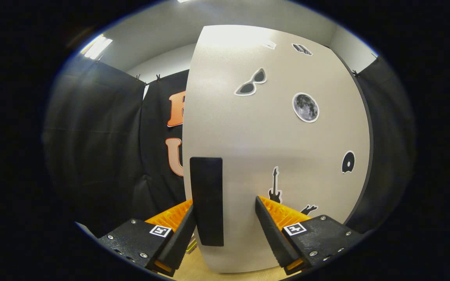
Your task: Open the shoe cabinet door, grab the shoes and put them into the shoe cabinet, then close the shoe cabinet door.
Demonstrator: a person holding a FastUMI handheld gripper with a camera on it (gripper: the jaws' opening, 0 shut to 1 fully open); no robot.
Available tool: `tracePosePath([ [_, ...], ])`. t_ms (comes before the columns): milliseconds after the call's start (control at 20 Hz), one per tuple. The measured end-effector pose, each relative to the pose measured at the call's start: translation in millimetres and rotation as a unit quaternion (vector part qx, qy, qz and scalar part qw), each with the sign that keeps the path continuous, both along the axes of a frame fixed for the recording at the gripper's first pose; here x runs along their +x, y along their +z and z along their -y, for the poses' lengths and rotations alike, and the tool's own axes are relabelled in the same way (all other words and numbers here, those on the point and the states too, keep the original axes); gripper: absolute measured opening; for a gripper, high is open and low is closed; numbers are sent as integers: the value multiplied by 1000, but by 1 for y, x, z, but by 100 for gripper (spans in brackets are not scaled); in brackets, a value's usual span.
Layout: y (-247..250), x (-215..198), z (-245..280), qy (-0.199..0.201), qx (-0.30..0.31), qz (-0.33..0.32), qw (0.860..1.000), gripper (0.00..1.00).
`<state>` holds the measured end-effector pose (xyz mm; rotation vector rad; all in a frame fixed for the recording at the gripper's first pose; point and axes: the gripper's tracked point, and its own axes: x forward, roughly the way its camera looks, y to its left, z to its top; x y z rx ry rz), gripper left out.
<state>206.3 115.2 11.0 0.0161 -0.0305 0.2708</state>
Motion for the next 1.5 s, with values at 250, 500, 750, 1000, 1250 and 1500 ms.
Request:
tracePosePath([
  [250, -3, 8, -1, -19, -28, 7, 999, 91],
  [500, 2, 10, -9, -9, -8, 2, 1000, 92],
  [750, 11, -16, -6, -8, -11, 13, 1000, 92],
  [1000, 16, -52, 12, -26, -6, 10, 1000, 92],
  [1250, 29, -104, 43, -61, 1, 15, 998, 92],
  [1500, 32, -159, 76, -104, 13, 20, 994, 92],
])
